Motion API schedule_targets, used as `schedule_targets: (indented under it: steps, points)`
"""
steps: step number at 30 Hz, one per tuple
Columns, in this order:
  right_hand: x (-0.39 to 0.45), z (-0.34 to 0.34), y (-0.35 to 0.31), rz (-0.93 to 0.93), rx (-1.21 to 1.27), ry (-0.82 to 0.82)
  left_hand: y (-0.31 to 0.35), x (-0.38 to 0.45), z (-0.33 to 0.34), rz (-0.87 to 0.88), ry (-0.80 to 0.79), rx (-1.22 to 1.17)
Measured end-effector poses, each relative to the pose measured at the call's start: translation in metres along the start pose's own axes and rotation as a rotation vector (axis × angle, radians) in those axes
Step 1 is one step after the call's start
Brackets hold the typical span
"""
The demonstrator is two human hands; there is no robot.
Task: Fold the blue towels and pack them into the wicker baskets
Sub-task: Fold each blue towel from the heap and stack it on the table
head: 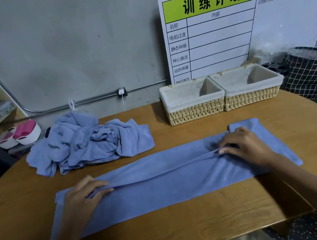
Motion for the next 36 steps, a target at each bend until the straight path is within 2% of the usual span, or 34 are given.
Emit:
schedule_targets:
  steps: [5, 8, 14, 17, 20, 22, 25, 36]
  points:
    - [-0.015, -0.016, -0.020, -0.119, -0.047, 0.049, 0.003, -0.017, 0.008, 0.177, -0.126, 0.031]
    - [-0.030, -0.008, -0.029, -0.272, -0.151, -0.024, -0.011, -0.033, 0.015, 0.119, -0.261, -0.033]
    - [-0.042, -0.009, -0.040, -0.343, -0.253, -0.015, -0.006, -0.026, -0.001, 0.146, -0.231, 0.039]
    - [-0.046, -0.006, -0.041, -0.311, -0.219, -0.045, -0.006, -0.033, 0.002, 0.187, -0.309, 0.026]
    - [-0.047, -0.012, -0.038, -0.193, -0.114, 0.037, -0.008, -0.030, -0.005, 0.056, -0.295, -0.104]
    - [-0.044, -0.013, -0.037, -0.120, -0.047, 0.039, -0.007, -0.030, -0.005, -0.018, -0.347, -0.131]
    - [-0.050, -0.005, -0.036, -0.104, -0.048, -0.026, -0.007, -0.041, 0.002, -0.045, -0.430, -0.132]
    - [-0.044, -0.006, -0.027, -0.083, -0.108, -0.094, -0.012, -0.039, 0.007, -0.202, -0.434, -0.136]
Point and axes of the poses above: each hand's wrist, its own x-axis towards the middle knuckle, its own z-axis out of the palm, y = z × x, the point moved 7 cm from there along x, towards the middle knuckle, and after that the axes turned 12 degrees about x, right-handed, at the moved point
